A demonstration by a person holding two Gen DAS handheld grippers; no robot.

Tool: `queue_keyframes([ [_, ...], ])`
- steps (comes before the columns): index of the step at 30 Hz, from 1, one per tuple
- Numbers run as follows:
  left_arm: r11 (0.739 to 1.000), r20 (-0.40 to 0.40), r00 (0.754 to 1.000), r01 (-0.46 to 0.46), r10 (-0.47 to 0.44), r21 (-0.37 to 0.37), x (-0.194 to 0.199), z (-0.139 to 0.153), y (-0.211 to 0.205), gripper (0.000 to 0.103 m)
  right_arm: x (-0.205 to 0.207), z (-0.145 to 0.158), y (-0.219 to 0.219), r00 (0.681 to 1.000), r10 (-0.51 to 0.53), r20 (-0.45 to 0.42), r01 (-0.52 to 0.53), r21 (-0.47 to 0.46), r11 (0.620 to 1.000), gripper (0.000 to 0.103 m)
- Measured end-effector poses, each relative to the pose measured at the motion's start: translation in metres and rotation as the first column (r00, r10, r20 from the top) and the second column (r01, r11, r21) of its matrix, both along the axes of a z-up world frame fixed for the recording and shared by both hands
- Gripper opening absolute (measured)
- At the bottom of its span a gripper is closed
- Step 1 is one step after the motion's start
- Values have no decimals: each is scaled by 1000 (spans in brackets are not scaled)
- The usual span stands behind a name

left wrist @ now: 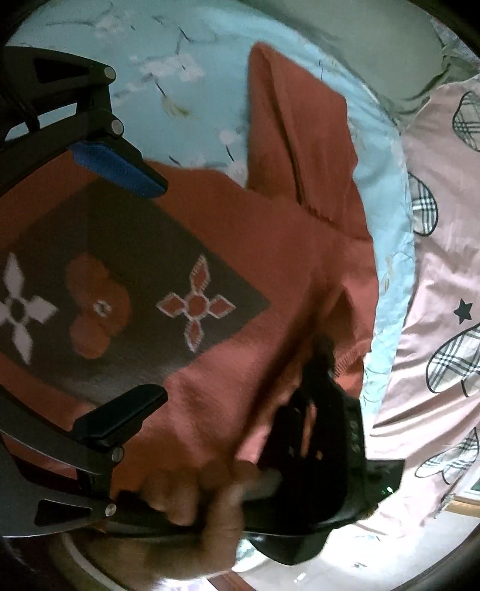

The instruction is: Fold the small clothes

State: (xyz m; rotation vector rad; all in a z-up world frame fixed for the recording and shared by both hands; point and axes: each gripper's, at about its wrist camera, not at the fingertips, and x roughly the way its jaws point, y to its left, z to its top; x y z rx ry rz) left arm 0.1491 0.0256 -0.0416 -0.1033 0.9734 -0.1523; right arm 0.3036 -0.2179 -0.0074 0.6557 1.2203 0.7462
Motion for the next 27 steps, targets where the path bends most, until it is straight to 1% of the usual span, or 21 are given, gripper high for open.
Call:
queue_keyframes([
  [2, 999, -7, 1000, 10, -10, -39, 15, -2, -2, 101, -8, 16, -9, 998, -3, 55, 3, -7, 1000, 38],
  [4, 997, -11, 1000, 23, -24, -80, 36, -6, -6, 101, -16, 35, -25, 993, -25, 117, 28, -22, 999, 39],
  [6, 993, -28, 999, 31, -34, -117, 60, -13, -12, 101, -26, 53, -50, 985, -66, 162, 71, -26, 997, 40],
  [9, 988, -54, 998, 18, -27, -156, 94, -21, -18, 101, -47, 69, -96, 969, -147, 200, 160, -52, 986, 41],
  [12, 985, -57, 998, -24, 14, -173, 126, -27, -16, 97, -64, 75, -133, 949, -226, 220, 250, -86, 964, 42],
  [13, 984, -57, 998, -35, 25, -174, 133, -28, -16, 90, -70, 75, -149, 939, -260, 227, 289, -105, 952, 42],
  [14, 985, -38, 999, -39, 34, -168, 141, -28, -16, 71, -73, 76, -159, 931, -283, 231, 315, -119, 942, 42],
  [15, 987, -25, 999, -31, 28, -157, 143, -27, -20, 57, -75, 76, -171, 923, -308, 231, 343, -130, 930, 42],
  [16, 989, -20, 1000, -22, 19, -143, 144, -26, -22, 28, -77, 76, -187, 913, -338, 230, 374, -136, 918, 42],
  [17, 989, -15, 1000, -2, 0, -146, 144, -24, -24, 12, -77, 77, -199, 906, -357, 230, 393, -139, 909, 42],
  [18, 986, -5, 1000, 22, -23, -165, 144, -20, -24, 11, -78, 78, -213, 896, -378, 234, 418, -152, 896, 42],
  [21, 994, 95, 995, 14, -4, -106, 124, 1, -11, 11, -73, 78, -249, 865, -432, 256, 489, -232, 841, 43],
  [22, 996, 108, 994, -9, 19, -85, 121, 4, -3, 11, -68, 75, -258, 861, -442, 252, 500, -253, 828, 44],
  [23, 997, 112, 993, -39, 46, -65, 120, 3, 6, 11, -59, 70, -266, 863, -447, 237, 501, -278, 820, 45],
  [24, 996, 100, 992, -65, 71, -58, 123, 1, 17, 11, -54, 67, -269, 866, -445, 229, 497, -290, 818, 45],
  [27, 991, 76, 991, -101, 108, -88, 127, -6, 36, 11, -31, 57, -271, 881, -419, 220, 471, -334, 816, 49],
])
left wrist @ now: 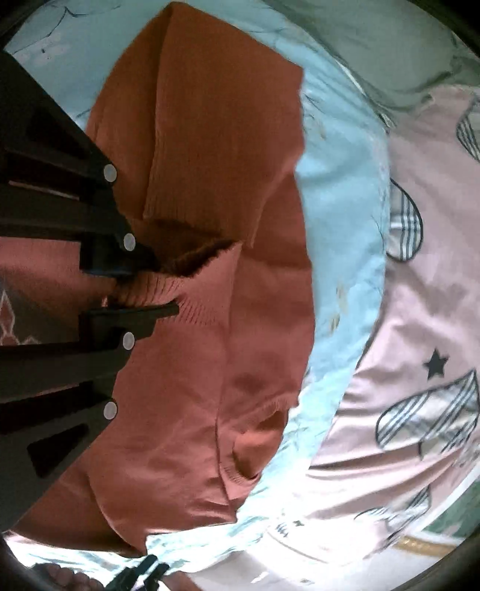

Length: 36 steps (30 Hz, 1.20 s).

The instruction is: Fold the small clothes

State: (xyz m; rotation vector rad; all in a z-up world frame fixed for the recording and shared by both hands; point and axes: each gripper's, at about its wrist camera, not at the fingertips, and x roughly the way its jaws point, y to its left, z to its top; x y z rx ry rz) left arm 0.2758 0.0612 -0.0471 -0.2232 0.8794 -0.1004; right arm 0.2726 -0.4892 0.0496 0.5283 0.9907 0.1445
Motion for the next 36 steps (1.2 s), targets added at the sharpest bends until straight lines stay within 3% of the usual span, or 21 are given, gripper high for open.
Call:
queue_keyframes([
  [2, 1000, 3, 1000, -2, 2, 1, 1, 0, 0, 11, 19, -10, 4, 999, 36, -23, -36, -17, 999, 54],
  [7, 999, -10, 1000, 0, 0, 42, 0, -4, -8, 11, 51, -41, 20, 988, 106, -115, -115, -72, 991, 57],
  [8, 999, -12, 1000, 2, -2, 49, -2, -5, -7, 11, 54, -41, 22, 988, 124, -95, -132, -83, 988, 48],
  [10, 999, -13, 1000, 6, -6, 54, -1, -6, -12, 11, 56, -36, 19, 987, 136, -85, -144, -90, 986, 10],
  [13, 999, -8, 1000, 17, -17, 45, 0, -3, -16, 11, 52, -21, -4, 997, 80, -21, -81, -75, 994, 10],
  [16, 998, 20, 997, 68, -68, 15, -2, 5, -29, 11, 57, -34, -10, 995, 71, -63, -76, -74, 994, 10],
  [18, 995, 16, 996, 88, -89, 52, 0, 1, -42, 11, 58, -39, -5, 992, 76, -97, -87, -113, 990, 12],
  [21, 992, -14, 996, 86, -85, 92, 4, -12, -46, 11, 40, -10, 8, 999, 44, -18, -47, -244, 969, 17],
  [22, 993, -22, 996, 83, -81, 88, 4, -15, -43, 11, 32, 0, 18, 997, 73, 25, -64, -265, 962, 18],
  [24, 994, -27, 996, 84, -82, 68, 3, -17, -37, 12, 20, 10, 45, 980, 185, 67, -163, -249, 955, 30],
  [25, 994, -29, 996, 86, -84, 64, 3, -17, -36, 13, 18, 7, 57, 971, 233, 49, -215, -241, 946, 43],
  [26, 994, -31, 996, 88, -86, 65, 2, -18, -35, 14, 16, -1, 64, 965, 262, 7, -252, -241, 937, 47],
  [29, 992, -32, 995, 93, -91, 90, -1, -16, -36, 17, 8, -30, 49, 976, 190, -108, -215, -319, 923, 45],
  [33, 992, -25, 997, 80, -78, 102, -23, -12, -13, 21, -16, -20, 4, 996, 56, -69, -72, -256, 964, 46],
  [36, 994, -21, 998, 60, -58, 96, -44, -7, 16, 19, -42, 4, 1, 997, 71, -1, -70, -181, 981, 46],
])
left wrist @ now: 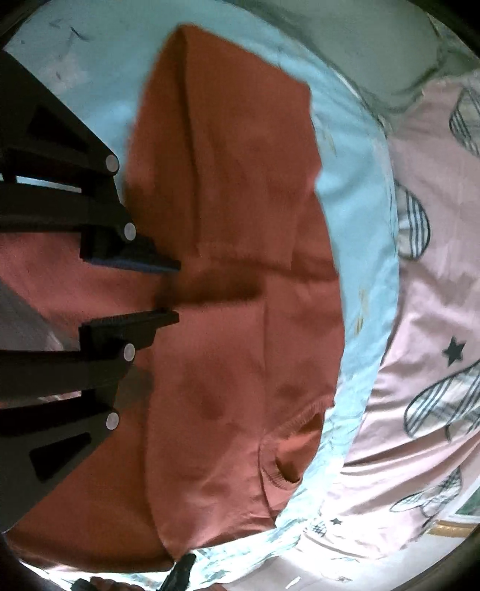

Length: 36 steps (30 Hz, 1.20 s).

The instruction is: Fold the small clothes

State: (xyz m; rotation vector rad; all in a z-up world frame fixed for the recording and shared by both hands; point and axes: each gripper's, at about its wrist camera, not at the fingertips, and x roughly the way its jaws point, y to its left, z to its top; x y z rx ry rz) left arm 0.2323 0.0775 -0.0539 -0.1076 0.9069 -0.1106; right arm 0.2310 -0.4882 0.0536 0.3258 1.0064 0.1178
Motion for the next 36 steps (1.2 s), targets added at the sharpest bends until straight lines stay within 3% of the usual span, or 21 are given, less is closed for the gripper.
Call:
queue_keyframes([
  [3, 999, 37, 999, -30, 29, 24, -12, 15, 20, 21, -21, 17, 16, 999, 42, 29, -44, 57, 997, 48],
  [8, 998, 83, 996, -35, 30, 59, -3, 32, 31, 59, -37, 16, 50, 995, 103, 9, -103, 154, 983, 50],
  [10, 997, 72, 997, -11, 6, 73, 5, 30, 26, 67, -41, 11, 63, 992, 122, -6, -120, 172, 978, 51],
  [15, 989, 12, 1000, -23, 21, 145, 37, 1, 22, 68, -48, 5, 79, 985, 167, -30, -159, 190, 969, 51],
  [16, 989, -4, 999, -31, 32, 145, 43, -5, 26, 66, -49, 4, 80, 985, 170, -32, -161, 187, 969, 51],
  [18, 990, -34, 998, -52, 57, 131, 53, -17, 37, 49, -49, 3, 81, 984, 173, -32, -164, 188, 968, 51],
  [20, 989, -30, 996, -86, 90, 118, 57, -17, 48, 16, -47, 1, 83, 984, 174, -33, -164, 199, 966, 51],
  [22, 992, -29, 993, -113, 115, 58, 59, -12, 62, 4, -45, 0, 85, 983, 180, -33, -169, 215, 962, 51],
  [24, 991, -13, 991, -131, 131, -14, 56, -4, 73, 4, -45, 0, 87, 982, 185, -25, -175, 228, 958, 51],
  [29, 991, 65, 993, -94, 100, -93, 34, 34, 61, 4, -47, 4, 89, 981, 193, -6, -186, 243, 952, 51],
  [32, 988, 134, 991, -8, 28, -152, 20, 61, 27, 4, -50, 8, 82, 985, 170, 7, -166, 248, 954, 51],
  [36, 968, 185, 977, 145, -107, -206, 11, 80, -51, 4, -53, 11, 68, 991, 131, 12, -129, 252, 959, 51],
])
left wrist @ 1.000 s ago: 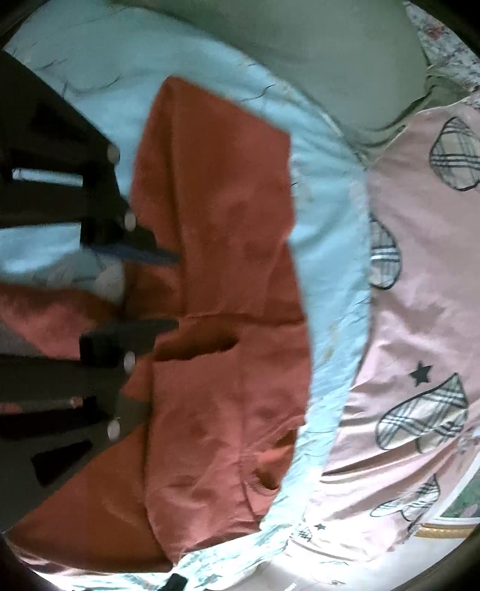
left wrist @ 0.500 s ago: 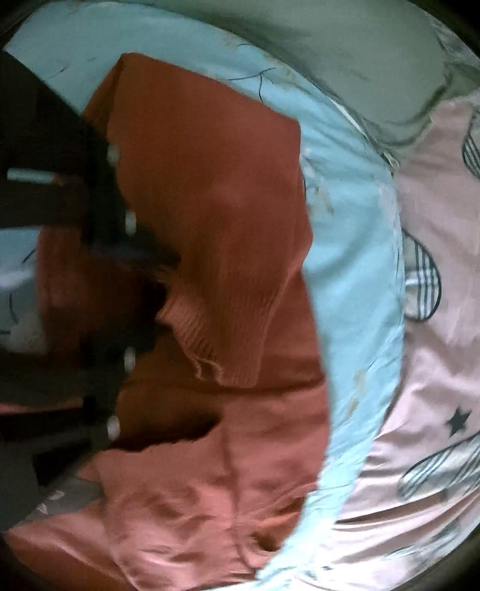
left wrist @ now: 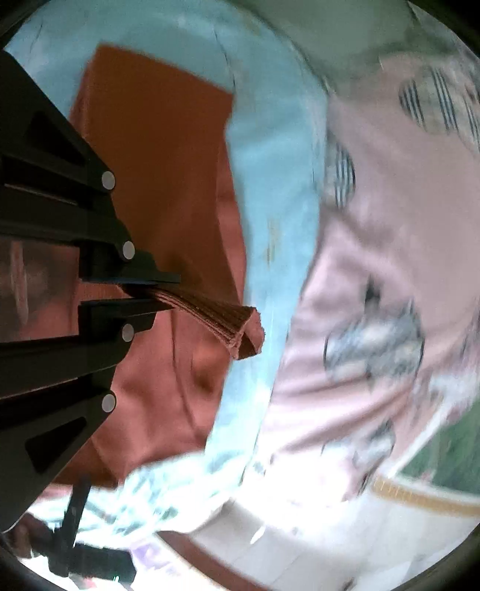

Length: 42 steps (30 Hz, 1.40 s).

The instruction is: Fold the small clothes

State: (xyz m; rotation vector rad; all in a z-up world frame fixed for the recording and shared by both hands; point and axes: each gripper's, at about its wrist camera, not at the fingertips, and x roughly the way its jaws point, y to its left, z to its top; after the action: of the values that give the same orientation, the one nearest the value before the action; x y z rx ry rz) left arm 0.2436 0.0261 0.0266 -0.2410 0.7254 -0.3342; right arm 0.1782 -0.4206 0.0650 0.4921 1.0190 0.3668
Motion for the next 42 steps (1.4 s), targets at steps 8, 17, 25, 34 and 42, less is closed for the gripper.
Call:
queue_keyframes([
  [8, 978, -35, 979, 204, -203, 30, 9, -44, -138, 4, 14, -1, -13, 999, -38, 5, 38, -1, 999, 51],
  [17, 962, -136, 957, 267, -258, 55, -1, -87, -140, 59, 61, -24, 16, 998, -46, -53, 48, 21, 999, 66],
  [25, 976, -59, 996, -55, 69, 213, -56, -67, -22, 62, 96, -58, 58, 990, -45, -133, 40, -35, 999, 66],
  [34, 924, -130, 942, -266, 310, 275, -46, -96, 55, 59, 116, 14, 60, 994, -33, 106, 25, 77, 997, 10],
  [42, 908, -150, 918, -318, 367, 273, -18, -102, 72, 56, 110, -11, -12, 986, -161, 42, 163, -50, 985, 10],
])
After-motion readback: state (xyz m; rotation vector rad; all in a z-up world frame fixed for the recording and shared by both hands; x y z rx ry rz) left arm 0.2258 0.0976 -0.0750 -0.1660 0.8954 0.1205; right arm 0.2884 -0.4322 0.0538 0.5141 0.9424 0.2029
